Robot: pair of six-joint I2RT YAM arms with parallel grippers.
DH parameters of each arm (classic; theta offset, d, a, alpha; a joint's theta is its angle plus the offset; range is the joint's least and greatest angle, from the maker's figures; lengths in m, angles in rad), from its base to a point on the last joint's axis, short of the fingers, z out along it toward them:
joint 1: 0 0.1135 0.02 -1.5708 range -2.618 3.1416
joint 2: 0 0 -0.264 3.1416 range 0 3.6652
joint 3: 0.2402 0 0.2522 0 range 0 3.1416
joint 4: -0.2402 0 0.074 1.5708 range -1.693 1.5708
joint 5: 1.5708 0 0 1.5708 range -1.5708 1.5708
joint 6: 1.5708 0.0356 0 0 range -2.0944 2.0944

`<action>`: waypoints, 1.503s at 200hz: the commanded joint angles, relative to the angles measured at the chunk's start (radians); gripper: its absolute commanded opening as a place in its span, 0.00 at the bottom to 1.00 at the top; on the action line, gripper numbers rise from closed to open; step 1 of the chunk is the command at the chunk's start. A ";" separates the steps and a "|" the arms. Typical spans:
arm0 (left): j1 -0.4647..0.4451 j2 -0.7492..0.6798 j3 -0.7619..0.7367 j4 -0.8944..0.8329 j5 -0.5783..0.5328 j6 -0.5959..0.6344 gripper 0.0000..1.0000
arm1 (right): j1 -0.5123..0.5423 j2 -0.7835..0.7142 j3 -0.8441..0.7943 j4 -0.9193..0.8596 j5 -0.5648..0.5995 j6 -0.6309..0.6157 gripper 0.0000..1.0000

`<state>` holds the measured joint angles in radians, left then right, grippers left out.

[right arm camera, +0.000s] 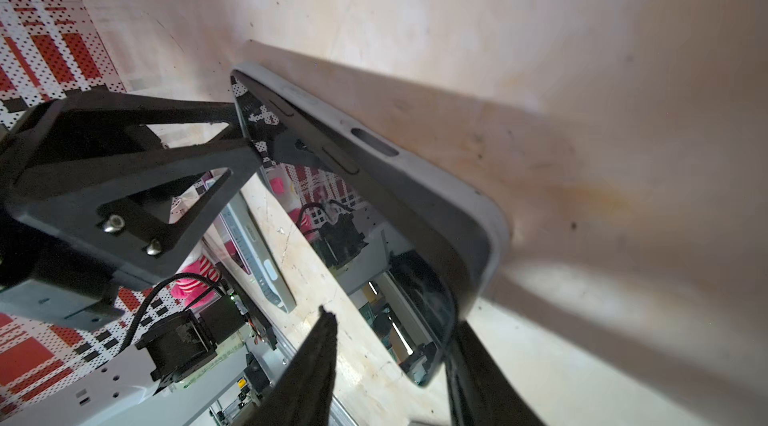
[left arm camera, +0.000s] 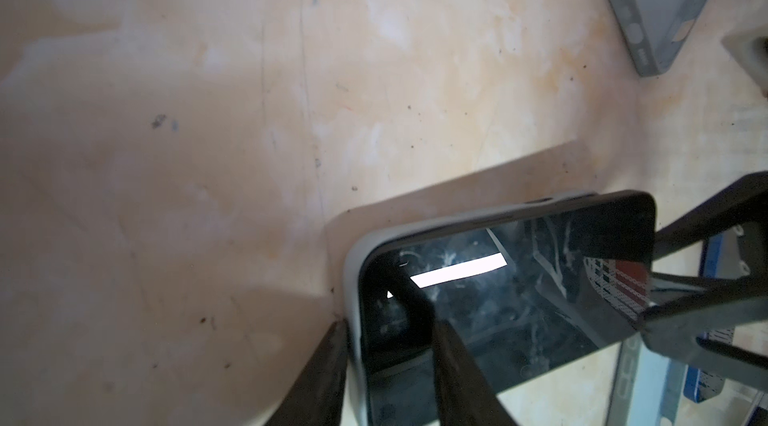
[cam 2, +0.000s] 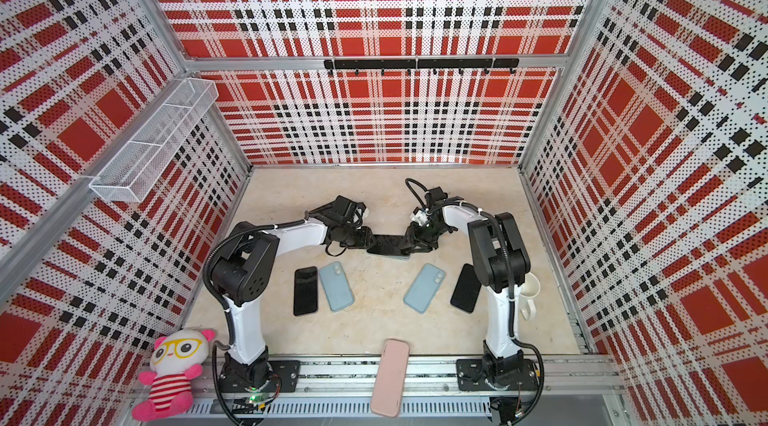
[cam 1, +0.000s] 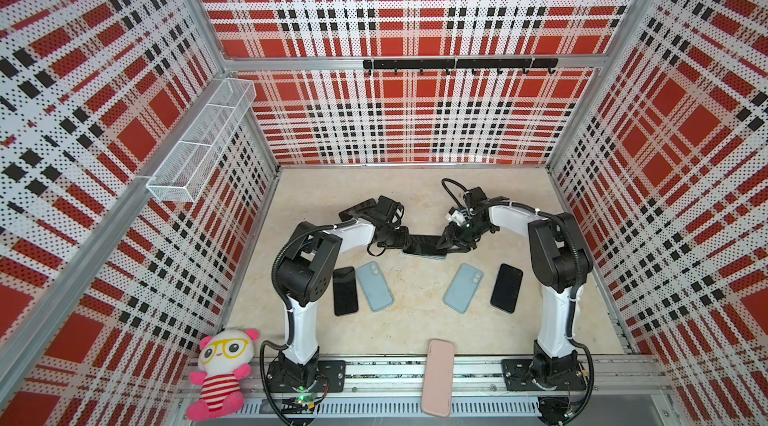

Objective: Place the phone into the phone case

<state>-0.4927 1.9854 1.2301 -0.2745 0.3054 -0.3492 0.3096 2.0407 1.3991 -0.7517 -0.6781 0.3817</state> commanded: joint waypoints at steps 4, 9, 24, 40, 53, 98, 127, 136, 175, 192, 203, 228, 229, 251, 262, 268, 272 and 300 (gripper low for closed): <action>-0.006 0.018 0.006 -0.051 -0.040 0.019 0.38 | 0.009 -0.051 0.029 -0.065 0.059 -0.029 0.45; -0.006 0.018 0.006 -0.052 -0.038 0.019 0.37 | 0.009 -0.052 0.026 -0.067 0.070 -0.028 0.46; -0.007 0.019 0.006 -0.052 -0.036 0.020 0.37 | 0.008 -0.054 0.018 -0.057 0.093 -0.016 0.46; -0.009 0.020 0.007 -0.052 -0.033 0.024 0.36 | 0.012 -0.053 0.001 -0.035 0.094 -0.006 0.44; -0.011 0.019 0.006 -0.052 -0.035 0.027 0.36 | 0.016 -0.063 -0.019 -0.012 0.103 0.004 0.41; -0.014 0.018 0.011 -0.052 -0.028 0.027 0.35 | 0.018 -0.131 -0.107 0.063 0.151 0.041 0.30; -0.014 0.011 0.018 -0.061 -0.033 0.043 0.34 | 0.019 -0.152 -0.146 0.106 0.167 0.059 0.24; -0.012 0.006 0.019 -0.065 -0.037 0.048 0.34 | 0.019 -0.154 -0.150 0.113 0.163 0.061 0.24; -0.007 -0.003 0.012 -0.046 0.009 0.042 0.33 | 0.024 -0.159 -0.184 0.145 0.156 0.075 0.24; -0.009 0.000 0.011 -0.043 0.004 0.042 0.32 | 0.029 -0.164 -0.202 0.160 0.159 0.084 0.24; -0.013 -0.001 0.011 -0.043 -0.002 0.046 0.32 | 0.032 -0.166 -0.213 0.170 0.161 0.089 0.25; -0.010 0.007 0.011 -0.040 -0.002 0.043 0.33 | 0.040 -0.159 -0.221 0.179 0.172 0.086 0.25; -0.010 0.007 0.012 -0.039 -0.001 0.043 0.32 | 0.040 -0.159 -0.221 0.179 0.171 0.086 0.25; -0.013 0.018 0.013 -0.037 0.017 0.033 0.33 | 0.055 -0.149 -0.221 0.193 0.168 0.096 0.22; -0.012 0.016 0.013 -0.036 0.020 0.031 0.33 | 0.068 -0.144 -0.215 0.198 0.169 0.104 0.19; -0.014 0.012 0.011 -0.035 0.020 0.030 0.32 | 0.077 -0.140 -0.210 0.196 0.171 0.106 0.17; -0.014 0.012 0.010 -0.033 0.020 0.029 0.33 | 0.081 -0.137 -0.209 0.196 0.174 0.110 0.16; -0.015 0.014 0.005 -0.024 0.041 0.020 0.32 | 0.111 -0.107 -0.205 0.198 0.167 0.129 0.12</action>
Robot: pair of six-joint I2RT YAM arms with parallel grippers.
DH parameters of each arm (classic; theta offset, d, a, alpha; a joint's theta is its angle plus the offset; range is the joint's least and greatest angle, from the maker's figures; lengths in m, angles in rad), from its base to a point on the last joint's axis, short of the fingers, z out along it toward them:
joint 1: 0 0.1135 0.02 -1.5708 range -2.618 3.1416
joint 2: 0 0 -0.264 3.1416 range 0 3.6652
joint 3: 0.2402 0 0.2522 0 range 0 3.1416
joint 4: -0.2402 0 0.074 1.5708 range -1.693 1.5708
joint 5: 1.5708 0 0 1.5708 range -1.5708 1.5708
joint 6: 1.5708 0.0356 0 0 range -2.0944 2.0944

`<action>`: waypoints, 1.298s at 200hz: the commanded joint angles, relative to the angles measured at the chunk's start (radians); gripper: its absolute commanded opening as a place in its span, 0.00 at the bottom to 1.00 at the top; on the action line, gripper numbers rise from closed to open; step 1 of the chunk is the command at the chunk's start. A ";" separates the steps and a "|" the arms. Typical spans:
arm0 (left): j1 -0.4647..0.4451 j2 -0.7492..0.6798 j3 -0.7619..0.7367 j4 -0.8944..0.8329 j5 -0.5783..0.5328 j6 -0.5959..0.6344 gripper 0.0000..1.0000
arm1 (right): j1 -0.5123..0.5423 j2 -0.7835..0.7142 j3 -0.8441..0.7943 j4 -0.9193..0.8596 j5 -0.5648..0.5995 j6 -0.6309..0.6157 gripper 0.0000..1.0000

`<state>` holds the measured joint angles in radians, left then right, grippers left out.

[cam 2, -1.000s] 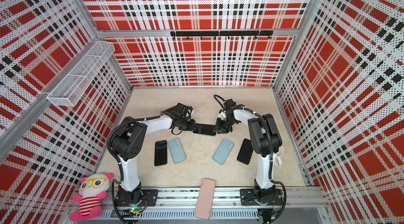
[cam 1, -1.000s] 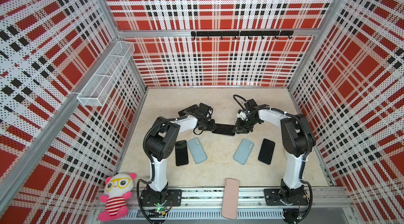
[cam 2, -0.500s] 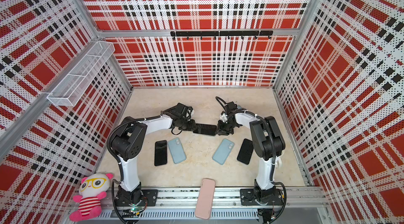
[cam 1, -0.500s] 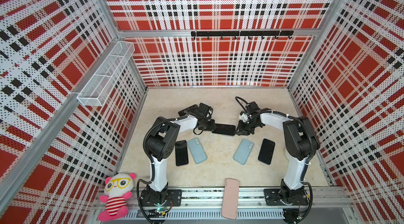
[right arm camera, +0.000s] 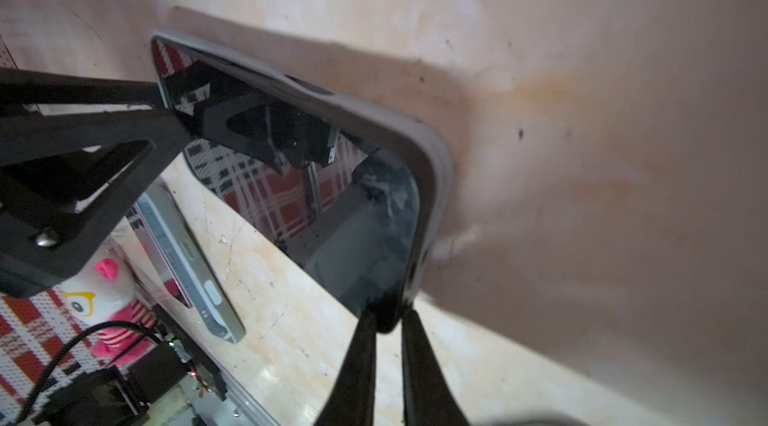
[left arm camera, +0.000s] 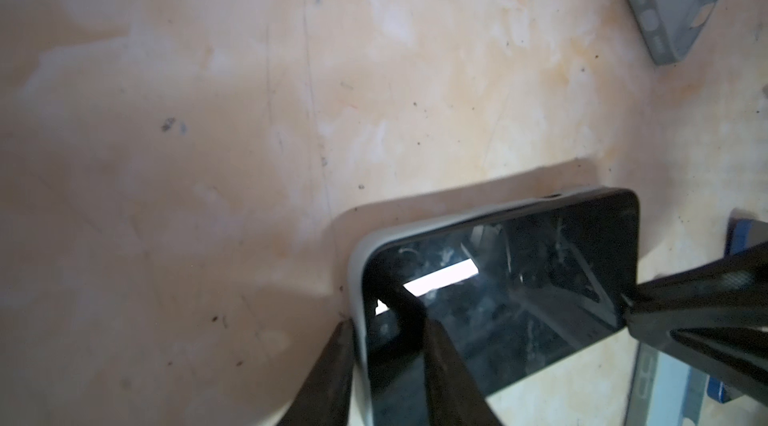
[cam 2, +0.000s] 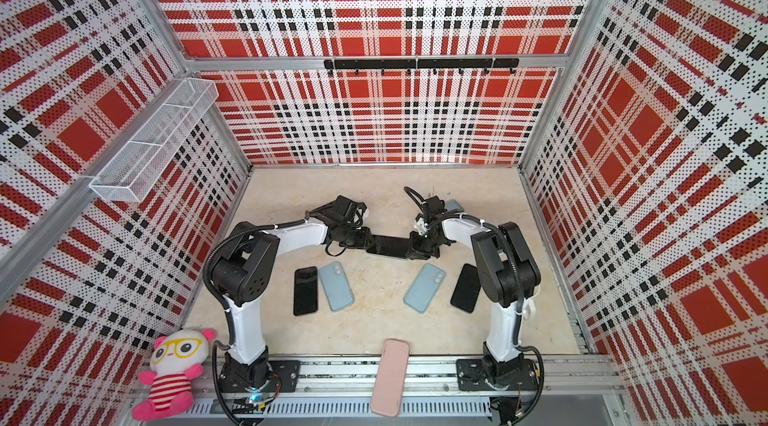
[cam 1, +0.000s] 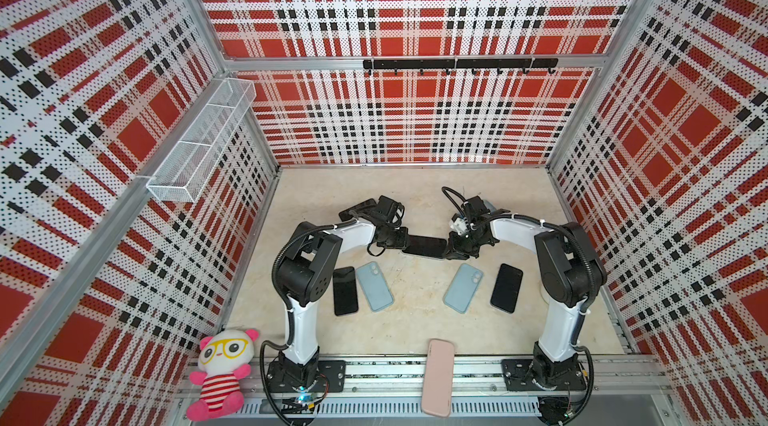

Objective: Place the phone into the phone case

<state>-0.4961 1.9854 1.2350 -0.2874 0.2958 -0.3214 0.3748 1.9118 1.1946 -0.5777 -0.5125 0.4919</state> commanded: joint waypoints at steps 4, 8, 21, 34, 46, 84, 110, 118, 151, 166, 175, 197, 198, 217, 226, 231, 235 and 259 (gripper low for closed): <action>-0.012 0.015 0.000 -0.010 0.051 -0.008 0.32 | 0.050 0.027 0.002 0.023 0.003 0.019 0.12; -0.013 0.016 0.000 -0.010 0.052 -0.009 0.32 | 0.054 0.031 0.002 0.021 0.004 0.020 0.12; -0.015 0.019 -0.001 -0.009 0.054 -0.010 0.33 | 0.062 0.044 0.009 0.009 0.015 0.021 0.12; -0.016 0.019 0.000 -0.008 0.053 -0.010 0.32 | 0.068 0.053 0.012 -0.003 0.030 0.025 0.12; -0.018 0.017 0.001 -0.008 0.051 -0.009 0.32 | 0.072 0.056 0.008 -0.005 0.041 0.031 0.11; -0.022 0.011 0.001 -0.013 0.023 -0.001 0.31 | 0.094 0.072 -0.003 -0.013 0.092 0.051 0.09; -0.022 0.014 0.002 -0.013 0.021 -0.001 0.31 | 0.115 0.091 -0.005 -0.013 0.117 0.054 0.06; -0.023 0.013 0.001 -0.015 0.021 -0.001 0.31 | 0.122 0.099 -0.006 -0.013 0.120 0.054 0.07; -0.027 0.009 0.001 -0.015 0.020 0.000 0.30 | 0.146 0.123 -0.006 -0.017 0.140 0.102 0.07; -0.031 0.012 0.001 -0.014 0.020 0.001 0.30 | 0.152 0.137 -0.009 -0.016 0.146 0.112 0.07; -0.032 0.014 0.001 -0.014 0.022 0.001 0.30 | 0.156 0.146 -0.010 -0.016 0.146 0.117 0.07; -0.032 0.020 0.002 -0.015 0.024 0.001 0.29 | 0.166 0.174 -0.002 -0.014 0.155 0.125 0.07; -0.032 0.020 0.001 -0.015 0.025 0.001 0.29 | 0.167 0.175 -0.002 -0.014 0.154 0.125 0.07; -0.032 0.027 0.002 -0.013 0.030 -0.001 0.29 | 0.177 0.219 0.021 -0.030 0.164 0.125 0.07; -0.032 0.030 0.001 -0.013 0.031 -0.001 0.29 | 0.183 0.240 0.030 -0.029 0.162 0.123 0.07; -0.033 0.033 0.002 -0.013 0.032 -0.001 0.29 | 0.186 0.248 0.032 -0.027 0.159 0.125 0.07; -0.032 0.032 0.001 -0.013 0.035 -0.001 0.29 | 0.191 0.257 0.035 -0.019 0.151 0.128 0.07; -0.032 0.033 0.002 -0.012 0.039 -0.001 0.29 | 0.207 0.295 0.040 0.017 0.112 0.139 0.07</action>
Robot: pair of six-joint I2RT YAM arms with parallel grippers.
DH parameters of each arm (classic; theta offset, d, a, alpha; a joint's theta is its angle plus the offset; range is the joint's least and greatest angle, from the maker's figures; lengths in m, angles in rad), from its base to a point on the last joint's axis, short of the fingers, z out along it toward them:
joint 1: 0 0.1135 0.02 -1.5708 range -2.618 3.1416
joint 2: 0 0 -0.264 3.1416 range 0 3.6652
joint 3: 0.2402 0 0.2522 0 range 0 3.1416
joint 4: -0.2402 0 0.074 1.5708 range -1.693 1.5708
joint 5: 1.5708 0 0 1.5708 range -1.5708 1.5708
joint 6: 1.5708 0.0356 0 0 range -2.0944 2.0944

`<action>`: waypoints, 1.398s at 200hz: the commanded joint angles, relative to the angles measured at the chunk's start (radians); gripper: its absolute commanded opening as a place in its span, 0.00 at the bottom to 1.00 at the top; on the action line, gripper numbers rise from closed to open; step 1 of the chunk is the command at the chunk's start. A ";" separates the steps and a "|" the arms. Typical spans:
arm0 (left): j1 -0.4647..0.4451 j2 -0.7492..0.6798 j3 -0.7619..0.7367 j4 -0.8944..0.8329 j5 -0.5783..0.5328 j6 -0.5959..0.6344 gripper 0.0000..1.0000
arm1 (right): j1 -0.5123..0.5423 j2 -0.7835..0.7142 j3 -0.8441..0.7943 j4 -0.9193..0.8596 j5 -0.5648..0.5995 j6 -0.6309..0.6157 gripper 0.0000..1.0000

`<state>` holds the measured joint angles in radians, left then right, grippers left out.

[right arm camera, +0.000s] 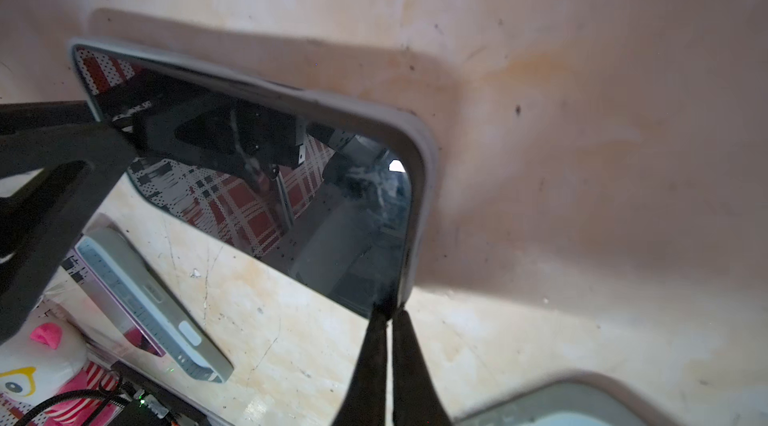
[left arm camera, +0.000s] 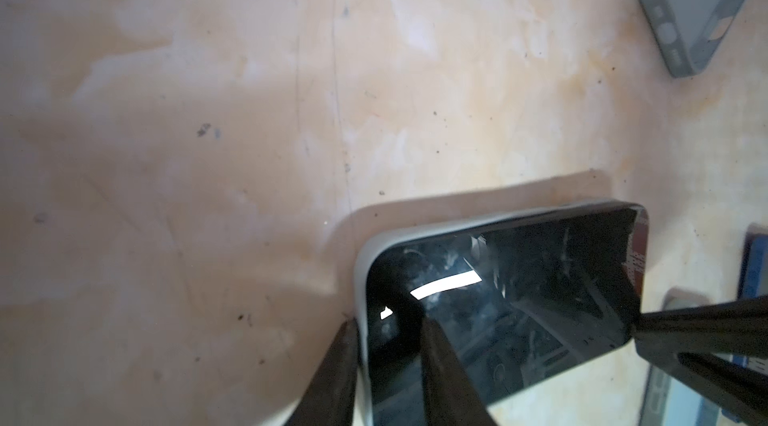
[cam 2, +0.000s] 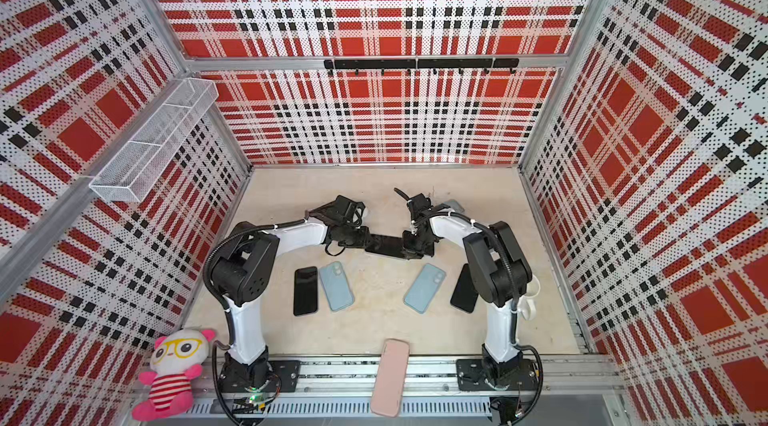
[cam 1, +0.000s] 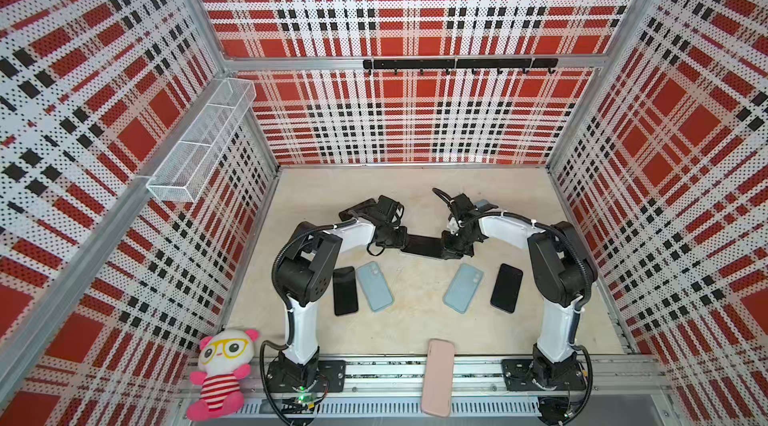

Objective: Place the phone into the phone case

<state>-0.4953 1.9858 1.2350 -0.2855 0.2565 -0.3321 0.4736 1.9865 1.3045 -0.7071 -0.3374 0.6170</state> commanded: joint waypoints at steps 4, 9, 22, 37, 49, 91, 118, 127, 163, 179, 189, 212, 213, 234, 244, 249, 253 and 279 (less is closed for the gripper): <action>-0.032 0.033 0.002 -0.014 0.078 0.009 0.28 | 0.111 0.227 -0.070 0.150 -0.068 0.016 0.07; -0.032 0.035 0.002 -0.014 0.078 0.008 0.28 | 0.114 0.233 -0.070 0.161 -0.075 0.017 0.07; -0.034 0.033 0.002 -0.014 0.078 0.008 0.28 | 0.116 0.243 -0.077 0.194 -0.098 0.026 0.07; -0.034 0.032 0.000 -0.014 0.074 0.010 0.28 | 0.116 0.238 -0.062 0.168 -0.082 0.011 0.07; -0.034 0.029 0.002 -0.015 0.069 0.013 0.28 | 0.111 0.209 -0.028 0.099 -0.030 -0.017 0.09; -0.028 0.016 0.006 -0.029 0.032 0.028 0.28 | 0.071 0.027 0.125 -0.122 0.140 -0.098 0.14; -0.021 0.014 0.008 -0.031 0.026 0.031 0.28 | 0.059 -0.041 0.183 -0.191 0.197 -0.117 0.16; -0.020 0.014 0.008 -0.032 0.026 0.034 0.28 | 0.054 -0.056 0.189 -0.198 0.210 -0.118 0.17; -0.020 0.013 0.009 -0.033 0.022 0.038 0.28 | 0.014 -0.062 0.206 -0.187 0.219 -0.129 0.19; -0.020 0.014 0.009 -0.036 0.016 0.040 0.28 | -0.003 -0.054 0.211 -0.184 0.224 -0.137 0.20; -0.020 0.013 0.009 -0.036 0.015 0.041 0.28 | -0.015 -0.050 0.206 -0.172 0.216 -0.141 0.20; -0.021 0.016 0.010 -0.037 0.016 0.042 0.28 | -0.032 -0.020 0.213 -0.164 0.196 -0.156 0.20; -0.020 0.015 0.010 -0.037 0.016 0.042 0.28 | -0.033 -0.018 0.214 -0.164 0.195 -0.156 0.20; -0.022 0.016 0.011 -0.036 0.018 0.043 0.28 | -0.033 0.007 0.225 -0.152 0.167 -0.166 0.19; -0.022 0.015 0.011 -0.037 0.018 0.044 0.28 | -0.033 0.013 0.222 -0.136 0.154 -0.167 0.19; -0.022 0.015 0.011 -0.036 0.018 0.044 0.28 | -0.035 0.017 0.222 -0.134 0.153 -0.168 0.19; -0.022 0.014 0.011 -0.036 0.018 0.044 0.28 | -0.035 0.023 0.223 -0.131 0.151 -0.169 0.19; -0.022 0.014 0.011 -0.038 0.021 0.045 0.28 | -0.035 0.057 0.225 -0.123 0.136 -0.178 0.18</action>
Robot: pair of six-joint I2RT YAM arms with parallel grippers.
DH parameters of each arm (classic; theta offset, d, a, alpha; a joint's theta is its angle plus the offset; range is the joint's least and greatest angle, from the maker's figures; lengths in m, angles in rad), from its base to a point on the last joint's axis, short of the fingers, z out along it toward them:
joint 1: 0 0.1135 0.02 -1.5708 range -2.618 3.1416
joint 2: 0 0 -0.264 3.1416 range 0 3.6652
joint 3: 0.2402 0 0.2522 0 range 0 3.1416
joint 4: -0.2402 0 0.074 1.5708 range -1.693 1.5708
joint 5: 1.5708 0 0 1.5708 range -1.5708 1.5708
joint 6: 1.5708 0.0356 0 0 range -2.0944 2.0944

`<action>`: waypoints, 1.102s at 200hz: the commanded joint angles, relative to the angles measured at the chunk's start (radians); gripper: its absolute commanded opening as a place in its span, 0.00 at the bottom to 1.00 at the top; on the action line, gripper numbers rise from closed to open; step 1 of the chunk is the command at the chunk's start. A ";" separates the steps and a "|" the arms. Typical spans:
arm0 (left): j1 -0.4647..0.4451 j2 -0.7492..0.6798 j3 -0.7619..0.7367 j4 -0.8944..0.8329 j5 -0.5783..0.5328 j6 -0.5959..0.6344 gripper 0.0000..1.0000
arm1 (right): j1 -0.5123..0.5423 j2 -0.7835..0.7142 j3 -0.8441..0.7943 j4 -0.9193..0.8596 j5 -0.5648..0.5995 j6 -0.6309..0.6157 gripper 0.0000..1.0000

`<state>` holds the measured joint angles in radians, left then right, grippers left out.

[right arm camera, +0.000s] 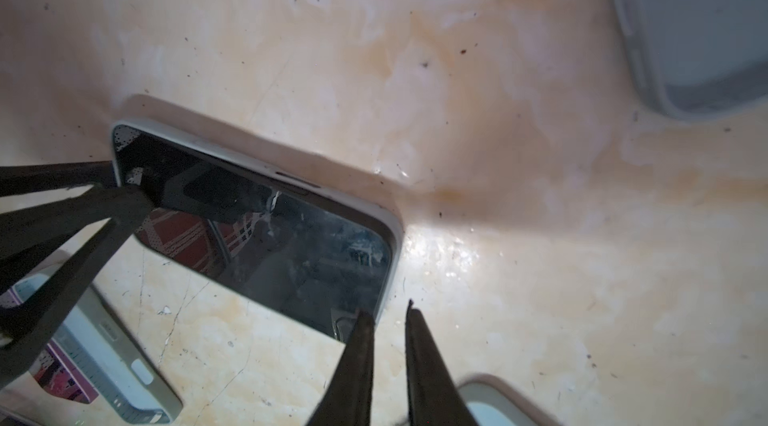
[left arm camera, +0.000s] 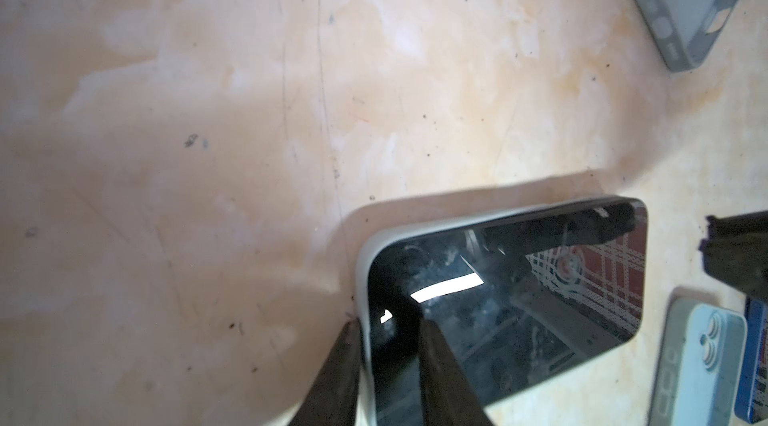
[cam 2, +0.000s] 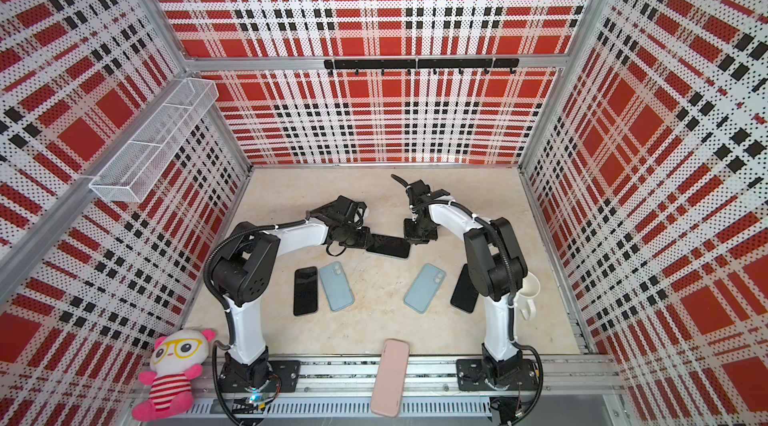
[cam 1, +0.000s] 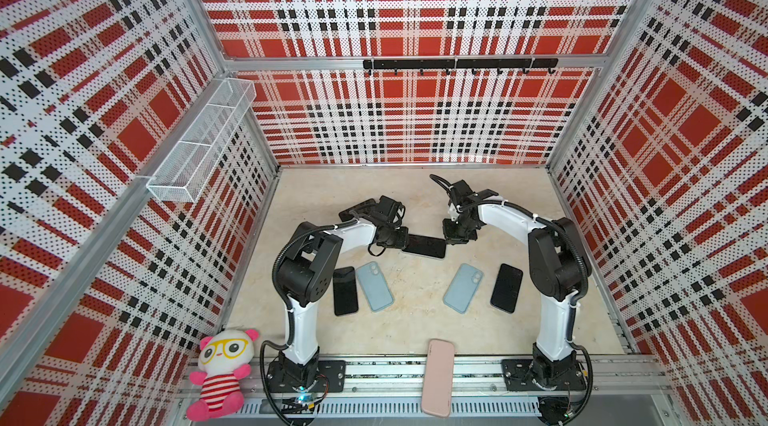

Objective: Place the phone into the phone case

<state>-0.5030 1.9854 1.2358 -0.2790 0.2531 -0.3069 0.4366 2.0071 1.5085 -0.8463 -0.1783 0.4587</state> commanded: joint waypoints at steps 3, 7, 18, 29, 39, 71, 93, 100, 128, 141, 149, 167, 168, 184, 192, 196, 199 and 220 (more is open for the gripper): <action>-0.014 0.013 0.010 -0.045 0.025 0.020 0.27 | 0.002 0.040 0.020 0.016 -0.023 -0.019 0.18; -0.015 0.012 0.010 -0.044 0.025 0.020 0.27 | 0.002 0.045 0.021 0.018 -0.023 -0.018 0.17; -0.014 0.012 0.011 -0.044 0.024 0.020 0.27 | 0.002 0.054 0.021 0.021 -0.021 -0.020 0.15; -0.014 0.011 0.010 -0.045 0.023 0.020 0.28 | 0.002 0.065 0.029 0.013 -0.008 -0.021 0.14; -0.015 0.011 0.010 -0.044 0.023 0.022 0.28 | 0.002 0.082 0.044 -0.013 0.012 -0.032 0.13; -0.016 0.015 0.010 -0.045 0.024 0.023 0.27 | 0.002 0.110 0.045 -0.019 0.034 -0.040 0.10; -0.017 0.020 0.011 -0.044 0.027 0.023 0.27 | 0.002 0.131 0.043 -0.018 0.036 -0.039 0.09; -0.018 0.024 0.011 -0.045 0.030 0.022 0.27 | 0.001 0.136 0.039 -0.017 0.037 -0.037 0.09; -0.023 0.021 0.012 -0.045 0.030 0.023 0.27 | 0.002 0.166 0.018 -0.001 0.050 -0.035 0.09; -0.025 0.019 0.011 -0.045 0.026 0.024 0.27 | 0.002 0.187 0.015 0.007 0.046 -0.029 0.08; -0.025 0.018 0.011 -0.045 0.026 0.023 0.27 | 0.006 0.196 0.010 0.018 0.039 -0.024 0.08; -0.027 0.019 0.012 -0.045 0.026 0.019 0.27 | 0.012 0.217 0.004 0.033 0.034 -0.012 0.08; -0.028 0.018 0.012 -0.045 0.026 0.019 0.27 | 0.012 0.218 0.004 0.035 0.034 -0.011 0.08; -0.027 0.020 0.011 -0.045 0.026 0.019 0.27 | 0.025 0.238 -0.010 0.067 0.015 0.000 0.08; -0.028 0.020 0.011 -0.044 0.023 0.020 0.27 | 0.035 0.247 -0.014 0.077 0.011 0.006 0.08; -0.029 0.020 0.011 -0.045 0.023 0.020 0.27 | 0.040 0.253 -0.015 0.082 0.009 0.007 0.08; -0.028 0.019 0.012 -0.045 0.023 0.020 0.26 | 0.042 0.258 -0.017 0.085 0.006 0.008 0.08; -0.036 0.017 0.012 -0.049 0.007 0.024 0.26 | 0.055 0.267 -0.020 0.093 0.001 0.013 0.07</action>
<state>-0.5049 1.9854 1.2358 -0.2810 0.2489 -0.3054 0.4412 2.1124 1.5623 -0.8665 -0.1921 0.4614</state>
